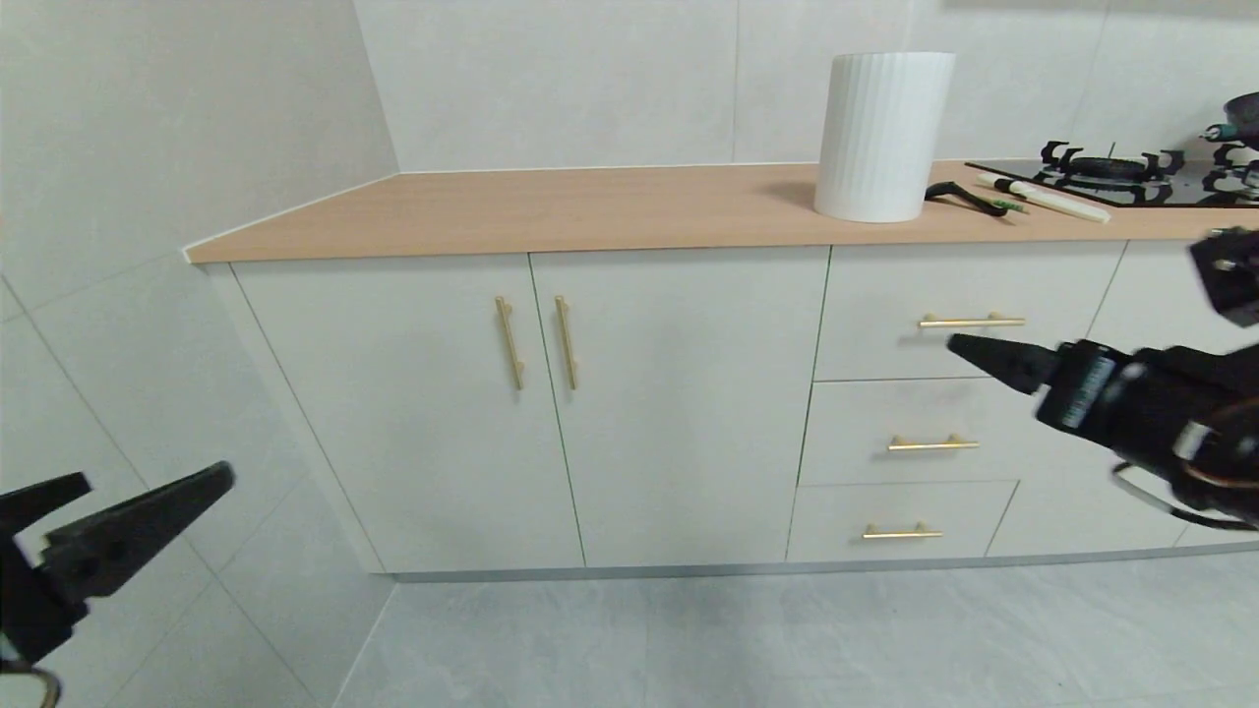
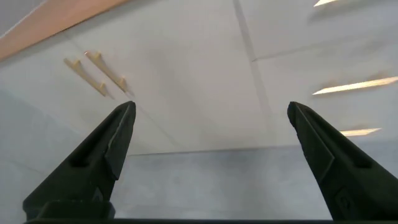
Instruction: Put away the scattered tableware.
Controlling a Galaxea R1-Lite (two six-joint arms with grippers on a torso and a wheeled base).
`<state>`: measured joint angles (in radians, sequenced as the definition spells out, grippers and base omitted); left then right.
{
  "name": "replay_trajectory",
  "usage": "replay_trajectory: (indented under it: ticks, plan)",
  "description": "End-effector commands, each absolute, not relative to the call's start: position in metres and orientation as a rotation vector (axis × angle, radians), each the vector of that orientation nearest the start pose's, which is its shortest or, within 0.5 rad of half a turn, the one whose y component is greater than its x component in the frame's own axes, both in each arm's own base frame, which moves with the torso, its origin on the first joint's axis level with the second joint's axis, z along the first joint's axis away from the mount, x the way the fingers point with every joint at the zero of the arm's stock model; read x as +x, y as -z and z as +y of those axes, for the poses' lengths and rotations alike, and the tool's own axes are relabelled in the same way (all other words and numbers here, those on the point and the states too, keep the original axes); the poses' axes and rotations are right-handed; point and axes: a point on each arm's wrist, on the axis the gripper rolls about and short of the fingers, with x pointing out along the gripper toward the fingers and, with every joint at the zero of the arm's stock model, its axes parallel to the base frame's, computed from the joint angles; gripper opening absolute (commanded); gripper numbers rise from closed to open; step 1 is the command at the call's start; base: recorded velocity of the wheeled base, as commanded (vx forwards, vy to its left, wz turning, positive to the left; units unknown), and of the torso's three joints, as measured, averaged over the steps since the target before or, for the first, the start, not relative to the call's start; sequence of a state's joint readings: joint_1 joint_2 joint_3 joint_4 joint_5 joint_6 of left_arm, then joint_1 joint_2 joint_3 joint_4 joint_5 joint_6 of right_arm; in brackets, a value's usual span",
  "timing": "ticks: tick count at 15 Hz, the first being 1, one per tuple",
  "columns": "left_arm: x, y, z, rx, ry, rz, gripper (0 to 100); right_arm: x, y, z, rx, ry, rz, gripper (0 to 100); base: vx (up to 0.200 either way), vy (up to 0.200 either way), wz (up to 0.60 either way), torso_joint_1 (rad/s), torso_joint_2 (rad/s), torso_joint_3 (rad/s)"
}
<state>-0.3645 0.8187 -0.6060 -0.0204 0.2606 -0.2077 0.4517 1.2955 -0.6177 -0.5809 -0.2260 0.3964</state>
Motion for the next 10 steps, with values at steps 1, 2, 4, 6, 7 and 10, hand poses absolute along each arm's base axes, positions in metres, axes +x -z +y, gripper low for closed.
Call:
replay_trajectory:
  ticks: [1,2,4,6,7,10]
  plan:
    - [0.010,-0.217,0.003,-0.126,0.060,0.045,100,0.064,-0.206,0.022,0.188,-0.168,-0.113,100,0.000,0.000,0.00,0.000,0.00,0.000]
    - [-0.009,-0.206,0.009,-0.121,0.027,0.028,100,0.041,-0.195,0.008,0.136,-0.083,-0.151,100,0.000,0.000,0.00,0.000,0.00,0.000]
    - [-0.035,-0.189,0.014,-0.123,-0.046,0.003,100,0.003,-0.181,-0.005,0.108,0.033,-0.196,100,0.000,0.000,0.00,0.000,0.00,0.000]
    - [-0.055,-0.178,0.015,-0.113,-0.108,-0.052,100,-0.029,-0.162,-0.009,0.024,0.106,-0.230,100,0.000,0.000,0.00,0.000,0.00,0.000]
    - [-0.062,-0.171,0.014,-0.098,-0.123,-0.071,100,-0.038,-0.154,-0.010,-0.015,0.130,-0.226,100,0.000,0.000,0.00,0.000,0.00,0.000]
    - [-0.057,-0.162,0.014,-0.134,-0.206,-0.045,100,-0.037,-0.155,-0.011,-0.007,0.217,-0.243,100,0.000,0.000,0.00,0.000,0.00,0.000]
